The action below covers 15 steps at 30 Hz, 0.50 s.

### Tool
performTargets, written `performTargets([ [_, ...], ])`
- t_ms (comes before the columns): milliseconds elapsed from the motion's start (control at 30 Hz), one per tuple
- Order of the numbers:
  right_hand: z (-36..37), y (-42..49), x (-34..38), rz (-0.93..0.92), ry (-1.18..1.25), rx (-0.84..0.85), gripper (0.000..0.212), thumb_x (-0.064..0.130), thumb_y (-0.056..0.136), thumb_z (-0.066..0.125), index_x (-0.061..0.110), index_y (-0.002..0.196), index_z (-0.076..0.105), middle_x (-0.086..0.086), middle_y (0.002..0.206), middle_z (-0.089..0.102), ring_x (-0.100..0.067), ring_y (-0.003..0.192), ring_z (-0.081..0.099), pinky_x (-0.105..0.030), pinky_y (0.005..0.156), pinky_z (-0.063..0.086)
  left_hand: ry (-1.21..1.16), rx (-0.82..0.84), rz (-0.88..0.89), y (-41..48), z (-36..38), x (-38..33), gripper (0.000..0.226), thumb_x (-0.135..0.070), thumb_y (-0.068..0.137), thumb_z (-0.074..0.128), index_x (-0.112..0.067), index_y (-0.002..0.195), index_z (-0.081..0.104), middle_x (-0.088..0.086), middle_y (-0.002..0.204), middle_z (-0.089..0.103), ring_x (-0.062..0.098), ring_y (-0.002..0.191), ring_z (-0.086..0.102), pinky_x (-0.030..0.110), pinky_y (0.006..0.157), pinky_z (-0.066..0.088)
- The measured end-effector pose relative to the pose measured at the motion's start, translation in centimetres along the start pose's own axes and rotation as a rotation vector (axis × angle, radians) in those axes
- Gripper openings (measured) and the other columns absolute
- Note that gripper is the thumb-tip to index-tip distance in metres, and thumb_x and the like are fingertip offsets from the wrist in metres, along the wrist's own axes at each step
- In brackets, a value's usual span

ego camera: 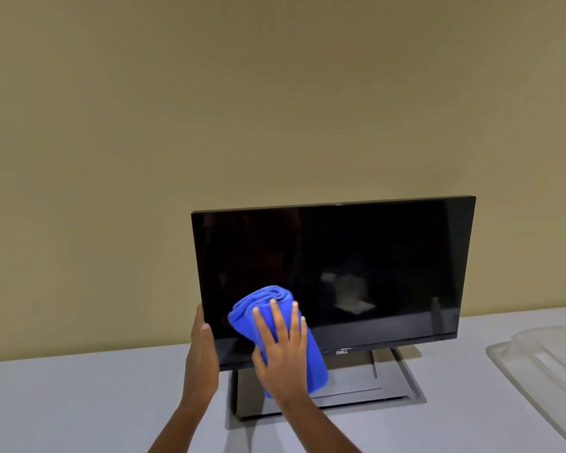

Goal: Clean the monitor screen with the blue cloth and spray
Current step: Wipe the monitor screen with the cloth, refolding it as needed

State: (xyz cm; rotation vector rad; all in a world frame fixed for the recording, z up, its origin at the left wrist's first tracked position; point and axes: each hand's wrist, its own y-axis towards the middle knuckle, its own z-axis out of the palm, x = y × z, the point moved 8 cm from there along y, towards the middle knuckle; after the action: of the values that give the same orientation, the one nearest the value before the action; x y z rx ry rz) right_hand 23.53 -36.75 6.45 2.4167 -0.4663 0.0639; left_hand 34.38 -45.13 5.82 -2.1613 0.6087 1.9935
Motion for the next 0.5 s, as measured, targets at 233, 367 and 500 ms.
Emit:
performTargets([
  [233, 0.6, -3.0, -4.7, -0.323, -0.237, 0.252, 0.070, 0.019, 0.054, 0.079, 0.037, 0.119, 0.059, 0.008, 0.122, 0.065, -0.028, 0.109, 0.064, -0.040, 0.076, 0.056, 0.130, 0.003, -0.096, -2.1, 0.2, 3.8, 0.048, -0.018, 0.099, 0.021, -0.016, 0.146, 0.012, -0.002, 0.155, 0.016, 0.009, 0.140, 0.018, 0.024, 0.113, 0.011],
  [367, -1.4, -5.2, -12.2, -0.186, -0.369, 0.319, 0.073, 0.007, 0.040, 0.085, 0.034, 0.106, 0.068, 0.001, 0.111, 0.070, -0.034, 0.096, 0.068, -0.039, 0.064, 0.055, 0.044, 0.041, -0.134, -2.8, 0.5, 4.8, 0.047, -0.014, 0.100, 0.020, -0.012, 0.146, 0.013, 0.003, 0.156, 0.016, 0.019, 0.143, 0.016, 0.037, 0.120, 0.010],
  [500, -3.8, -6.5, -17.5, 0.014, -0.374, 0.372, 0.072, 0.005, 0.030, 0.088, 0.025, 0.097, 0.072, -0.006, 0.103, 0.072, -0.035, 0.083, 0.068, -0.038, 0.052, 0.054, 0.140, -0.002, -0.145, -3.5, 0.2, 5.3, 0.045, -0.020, 0.100, 0.022, -0.014, 0.145, 0.021, 0.007, 0.151, 0.028, 0.026, 0.139, 0.027, 0.039, 0.114, 0.023],
])
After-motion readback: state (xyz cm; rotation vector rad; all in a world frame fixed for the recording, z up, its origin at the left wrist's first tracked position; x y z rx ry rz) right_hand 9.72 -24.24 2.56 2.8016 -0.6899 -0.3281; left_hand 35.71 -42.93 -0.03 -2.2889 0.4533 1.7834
